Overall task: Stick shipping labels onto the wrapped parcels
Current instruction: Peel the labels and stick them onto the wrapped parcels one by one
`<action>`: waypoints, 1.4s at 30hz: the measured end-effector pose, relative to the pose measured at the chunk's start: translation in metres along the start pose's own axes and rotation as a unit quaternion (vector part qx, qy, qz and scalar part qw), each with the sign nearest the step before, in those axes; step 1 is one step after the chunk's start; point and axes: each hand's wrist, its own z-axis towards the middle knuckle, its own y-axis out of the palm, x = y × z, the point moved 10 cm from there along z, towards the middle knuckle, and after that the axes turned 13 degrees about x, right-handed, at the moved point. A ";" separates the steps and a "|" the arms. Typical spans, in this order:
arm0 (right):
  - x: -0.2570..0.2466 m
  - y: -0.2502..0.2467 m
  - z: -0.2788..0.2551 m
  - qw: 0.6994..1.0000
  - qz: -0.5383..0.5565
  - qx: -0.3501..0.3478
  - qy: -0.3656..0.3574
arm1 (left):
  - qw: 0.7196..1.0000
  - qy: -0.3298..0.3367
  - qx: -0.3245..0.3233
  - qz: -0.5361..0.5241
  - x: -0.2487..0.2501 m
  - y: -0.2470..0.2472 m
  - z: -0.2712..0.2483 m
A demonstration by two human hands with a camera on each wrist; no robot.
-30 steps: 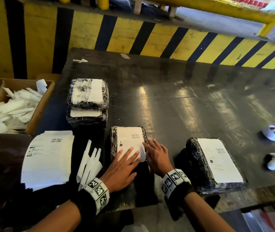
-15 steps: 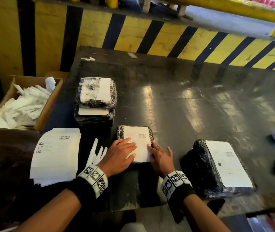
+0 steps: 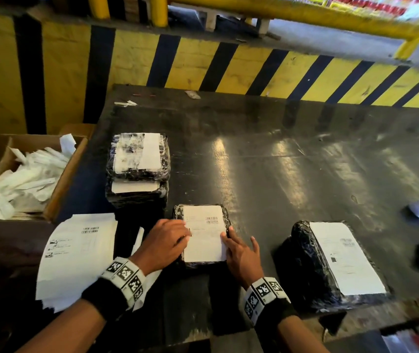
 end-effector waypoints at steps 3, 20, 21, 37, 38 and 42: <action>-0.002 -0.002 -0.002 1.000 0.001 -0.006 0.003 | 0.992 0.026 -0.120 0.038 0.016 0.041 0.019; -0.013 -0.008 -0.004 0.999 -0.038 -0.023 -0.020 | 0.993 0.017 -0.091 0.073 -0.008 0.022 0.041; -0.013 -0.008 -0.004 0.999 -0.036 -0.024 -0.018 | 0.989 0.007 -0.115 0.089 -0.009 0.032 0.041; 0.002 0.008 0.000 0.998 0.055 -0.013 0.024 | 0.954 -0.266 -0.103 0.093 -0.040 0.049 -0.046; 0.005 0.010 0.001 0.996 0.074 -0.019 0.035 | 0.952 -0.277 -0.102 0.077 -0.038 0.053 -0.050; 0.008 0.018 0.000 0.989 0.129 -0.059 0.048 | 0.953 -0.293 -0.080 0.024 -0.036 0.061 -0.053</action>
